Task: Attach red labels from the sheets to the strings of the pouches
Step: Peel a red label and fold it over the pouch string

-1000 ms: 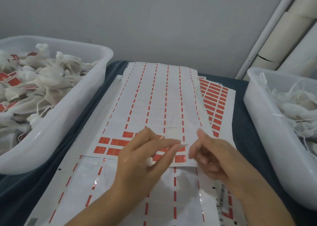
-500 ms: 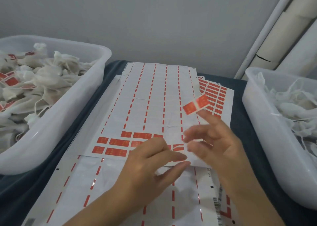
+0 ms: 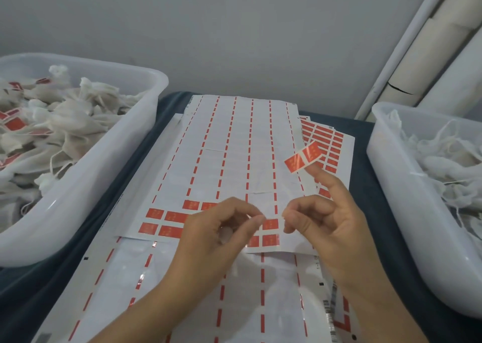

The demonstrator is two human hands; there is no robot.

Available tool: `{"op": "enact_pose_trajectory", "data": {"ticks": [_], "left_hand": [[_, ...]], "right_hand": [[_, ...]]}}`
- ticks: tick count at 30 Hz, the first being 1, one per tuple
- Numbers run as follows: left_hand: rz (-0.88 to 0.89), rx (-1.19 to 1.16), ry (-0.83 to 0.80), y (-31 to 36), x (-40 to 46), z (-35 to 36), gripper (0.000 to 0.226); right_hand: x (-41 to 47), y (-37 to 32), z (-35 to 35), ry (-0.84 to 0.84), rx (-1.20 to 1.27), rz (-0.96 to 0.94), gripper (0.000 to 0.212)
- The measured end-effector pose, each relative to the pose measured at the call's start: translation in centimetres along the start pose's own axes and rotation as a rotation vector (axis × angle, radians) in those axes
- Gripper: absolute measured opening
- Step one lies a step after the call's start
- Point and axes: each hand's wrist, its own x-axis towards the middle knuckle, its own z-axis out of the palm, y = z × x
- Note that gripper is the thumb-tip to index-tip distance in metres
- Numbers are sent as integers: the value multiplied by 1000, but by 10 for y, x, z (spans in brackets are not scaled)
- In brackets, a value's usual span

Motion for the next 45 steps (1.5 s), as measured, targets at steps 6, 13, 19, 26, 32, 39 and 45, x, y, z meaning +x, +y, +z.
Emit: {"op": "enact_pose_trajectory", "data": {"ticks": [6,13,19,26,32,39,45], "left_hand": [[-165,-174,-62,2,6,-6,14],[-330,-307,-20,-1,10,-12,6],[-340,-244,-35,-4,8,-10,11],[-277,-188,-57,-2,8,-9,12],[-277,-204,-61,-1,7,-9,14],[-309,-232,-49,1,7,-8,16],[-324,-263,-44,3,7,-9,10]], "right_hand": [[2,3,1,43,-33,26,47],[3,6,9,56,-105,169,44],[1,-7,0,56,183,236,15],[0,1,11,-75,169,242,17],[-1,3,14,-28,139,211,12],[0,3,15,6,92,194,14],[-1,1,15,-22,122,175,10]]}}
